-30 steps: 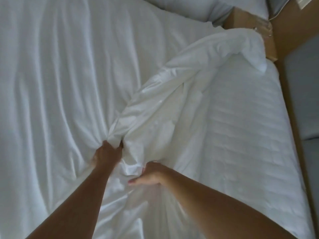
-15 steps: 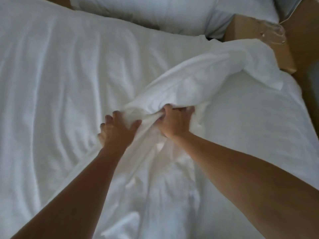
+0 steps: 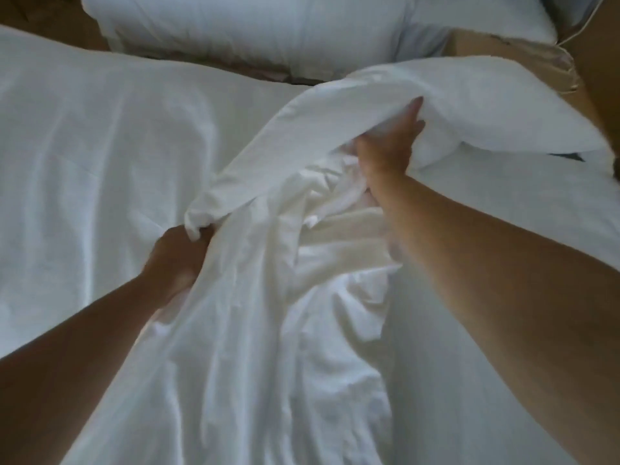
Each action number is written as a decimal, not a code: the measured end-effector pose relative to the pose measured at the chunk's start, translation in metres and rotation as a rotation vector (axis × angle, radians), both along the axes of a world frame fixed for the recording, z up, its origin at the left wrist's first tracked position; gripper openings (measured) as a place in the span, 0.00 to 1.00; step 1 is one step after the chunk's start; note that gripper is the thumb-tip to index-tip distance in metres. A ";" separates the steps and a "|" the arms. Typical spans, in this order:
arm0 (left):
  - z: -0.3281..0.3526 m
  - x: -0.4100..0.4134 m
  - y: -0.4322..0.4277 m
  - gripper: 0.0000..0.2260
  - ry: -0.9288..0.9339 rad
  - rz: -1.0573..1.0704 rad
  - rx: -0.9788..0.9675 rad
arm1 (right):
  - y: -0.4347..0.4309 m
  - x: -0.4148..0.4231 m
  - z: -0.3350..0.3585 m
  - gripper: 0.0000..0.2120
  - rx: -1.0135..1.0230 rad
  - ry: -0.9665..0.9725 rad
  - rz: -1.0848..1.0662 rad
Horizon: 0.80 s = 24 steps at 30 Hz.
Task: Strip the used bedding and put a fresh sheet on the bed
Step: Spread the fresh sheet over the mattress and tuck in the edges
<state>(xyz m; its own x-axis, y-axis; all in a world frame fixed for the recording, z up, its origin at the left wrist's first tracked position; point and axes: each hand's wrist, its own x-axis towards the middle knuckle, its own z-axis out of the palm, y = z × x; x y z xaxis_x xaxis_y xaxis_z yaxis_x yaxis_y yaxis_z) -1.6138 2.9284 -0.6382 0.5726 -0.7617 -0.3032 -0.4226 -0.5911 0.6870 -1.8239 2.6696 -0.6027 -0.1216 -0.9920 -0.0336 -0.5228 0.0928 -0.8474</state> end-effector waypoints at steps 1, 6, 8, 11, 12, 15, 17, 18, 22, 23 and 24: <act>0.006 0.003 0.003 0.28 0.281 -0.094 0.016 | -0.013 0.014 0.007 0.54 -0.027 -0.055 0.108; 0.012 0.073 -0.026 0.31 0.314 -0.291 -0.007 | -0.023 0.095 0.001 0.50 0.129 0.258 0.760; -0.004 0.119 -0.045 0.32 -0.115 -0.186 0.076 | -0.034 0.108 -0.025 0.35 0.223 0.412 0.873; -0.063 0.126 -0.064 0.24 -0.716 -0.200 0.286 | -0.066 0.116 -0.050 0.36 0.170 0.549 0.531; -0.076 0.121 -0.077 0.26 -0.755 -0.177 0.252 | -0.072 0.120 -0.055 0.44 0.109 0.612 0.389; -0.089 0.132 -0.129 0.34 -0.763 -0.094 0.077 | -0.073 0.144 -0.078 0.52 -0.159 0.885 0.336; -0.110 0.150 -0.148 0.40 -0.874 -0.150 0.130 | -0.068 0.158 -0.106 0.49 -0.255 1.050 0.380; -0.120 0.155 -0.152 0.42 -0.890 -0.175 0.143 | -0.069 0.162 -0.114 0.49 -0.261 1.069 0.364; -0.130 0.159 -0.158 0.41 -0.882 -0.191 0.094 | -0.101 0.163 -0.095 0.60 -0.116 0.973 0.220; -0.132 0.160 -0.157 0.41 -0.873 -0.194 0.101 | -0.114 0.165 -0.088 0.60 -0.026 0.924 0.172; -0.131 0.158 -0.154 0.41 -0.846 -0.200 0.135 | -0.128 0.166 -0.083 0.57 0.081 0.867 0.152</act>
